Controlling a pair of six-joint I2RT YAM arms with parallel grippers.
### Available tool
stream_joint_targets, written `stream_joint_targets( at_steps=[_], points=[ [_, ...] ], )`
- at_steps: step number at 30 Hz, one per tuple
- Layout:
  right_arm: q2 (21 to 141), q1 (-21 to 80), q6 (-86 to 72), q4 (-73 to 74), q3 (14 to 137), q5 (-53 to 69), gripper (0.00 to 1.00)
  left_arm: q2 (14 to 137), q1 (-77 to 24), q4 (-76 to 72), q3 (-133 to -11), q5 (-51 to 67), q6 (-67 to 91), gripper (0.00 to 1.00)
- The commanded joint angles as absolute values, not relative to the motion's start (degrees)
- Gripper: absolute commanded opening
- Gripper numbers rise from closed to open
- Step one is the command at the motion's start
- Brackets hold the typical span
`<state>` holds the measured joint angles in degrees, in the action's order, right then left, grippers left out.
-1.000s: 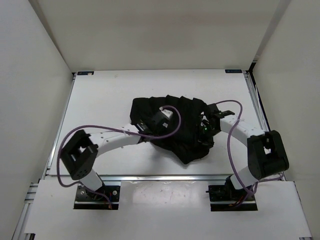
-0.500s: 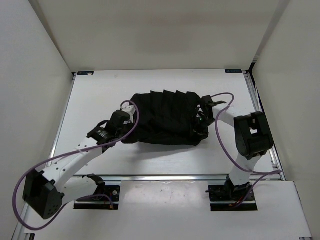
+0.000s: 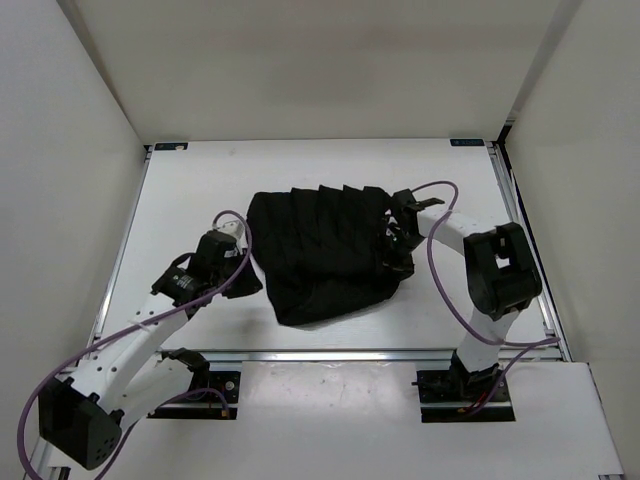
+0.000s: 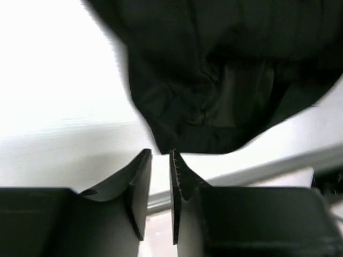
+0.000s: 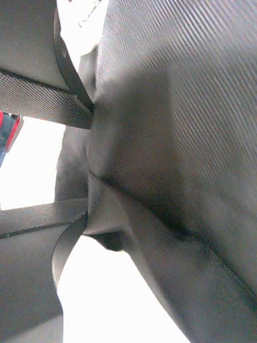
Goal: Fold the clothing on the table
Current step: Flatten the skirt out
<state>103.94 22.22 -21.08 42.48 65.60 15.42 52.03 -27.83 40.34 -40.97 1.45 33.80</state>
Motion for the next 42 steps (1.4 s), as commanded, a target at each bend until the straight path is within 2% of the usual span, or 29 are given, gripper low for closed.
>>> stream_joint_targets(
  at_steps=[1, 4, 9, 15, 18, 21, 24, 26, 33, 42],
  points=[
    [97.7, 24.0, -17.9, 46.0, 72.0, 15.6, 0.6, 52.9, -29.5, 38.4, -43.9, 8.3, 30.3, 0.32],
    [96.5, 26.5, -17.8, 47.5, 78.2, 15.9, 0.6, 58.4, -31.8, 36.9, -47.4, 10.4, 27.9, 0.38],
    [96.3, 28.2, -18.0, 47.9, 81.1, 16.8, 0.6, 68.0, -34.1, 29.3, -48.5, 6.5, 31.2, 0.38],
    [93.5, 28.0, -18.2, 46.8, 78.5, 16.3, 0.6, 79.7, -37.3, 29.3, -54.5, 0.2, 32.5, 0.4],
    [91.1, 27.2, -18.8, 45.9, 75.9, 17.0, 0.6, 82.0, -38.6, 29.8, -55.7, -3.2, 33.4, 0.41],
    [88.9, 26.0, -18.9, 45.1, 73.7, 17.6, 0.61, 84.3, -39.7, 28.5, -56.8, -4.9, 33.8, 0.48],
    [87.3, 25.0, -19.7, 44.0, 71.7, 17.8, 0.61, 88.2, -40.2, 30.3, -59.1, -6.1, 33.8, 0.45],
    [86.6, 24.6, -19.3, 44.3, 70.9, 18.4, 0.61, 90.3, -41.1, 31.9, -60.8, -7.6, 33.1, 0.47],
    [85.0, 22.6, -19.5, 43.3, 68.6, 19.8, 0.61, 93.9, -42.9, 34.8, -62.8, -13.3, 32.8, 0.5],
    [83.3, 18.1, -17.8, 42.8, 65.8, 21.4, 0.61, 90.0, -41.6, 36.0, -59.0, -13.4, 36.2, 0.53]
  ],
)
